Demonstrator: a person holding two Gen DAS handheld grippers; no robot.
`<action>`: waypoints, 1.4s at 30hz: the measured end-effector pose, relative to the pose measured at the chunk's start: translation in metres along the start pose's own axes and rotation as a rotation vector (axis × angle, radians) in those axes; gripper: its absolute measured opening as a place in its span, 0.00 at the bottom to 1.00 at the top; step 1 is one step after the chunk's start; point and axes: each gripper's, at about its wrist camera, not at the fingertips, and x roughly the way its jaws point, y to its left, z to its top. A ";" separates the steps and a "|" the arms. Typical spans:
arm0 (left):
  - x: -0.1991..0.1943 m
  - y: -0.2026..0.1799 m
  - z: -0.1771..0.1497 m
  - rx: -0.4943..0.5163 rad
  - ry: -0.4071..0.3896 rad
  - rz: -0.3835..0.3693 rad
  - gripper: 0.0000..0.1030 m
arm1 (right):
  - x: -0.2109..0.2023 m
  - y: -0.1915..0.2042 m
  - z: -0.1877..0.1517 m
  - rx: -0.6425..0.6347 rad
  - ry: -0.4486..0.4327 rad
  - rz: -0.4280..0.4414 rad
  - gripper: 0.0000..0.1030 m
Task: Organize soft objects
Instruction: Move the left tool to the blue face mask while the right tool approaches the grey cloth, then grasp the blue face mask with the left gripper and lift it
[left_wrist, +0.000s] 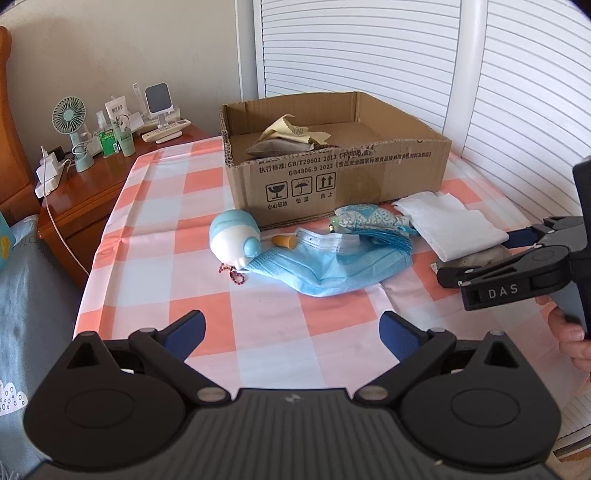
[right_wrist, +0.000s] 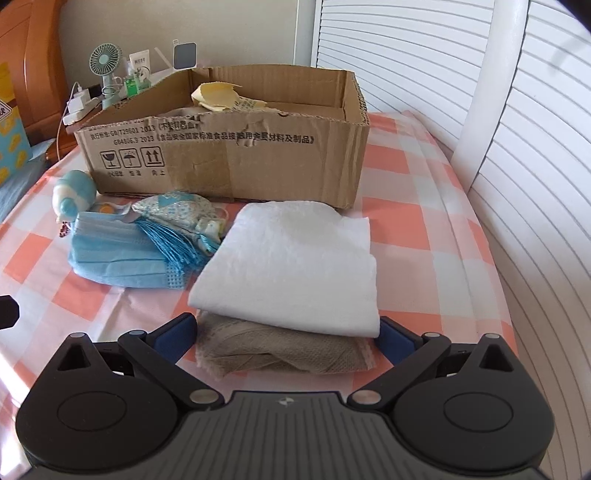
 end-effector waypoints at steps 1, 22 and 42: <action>0.002 0.000 0.000 0.000 0.002 0.000 0.97 | -0.001 0.000 -0.001 -0.005 -0.003 -0.003 1.00; 0.058 -0.028 0.023 0.103 -0.059 -0.091 0.75 | -0.013 -0.020 -0.021 0.026 -0.025 -0.009 1.00; 0.026 -0.034 0.026 0.102 -0.111 -0.162 0.16 | -0.015 -0.020 -0.022 0.025 -0.035 -0.005 1.00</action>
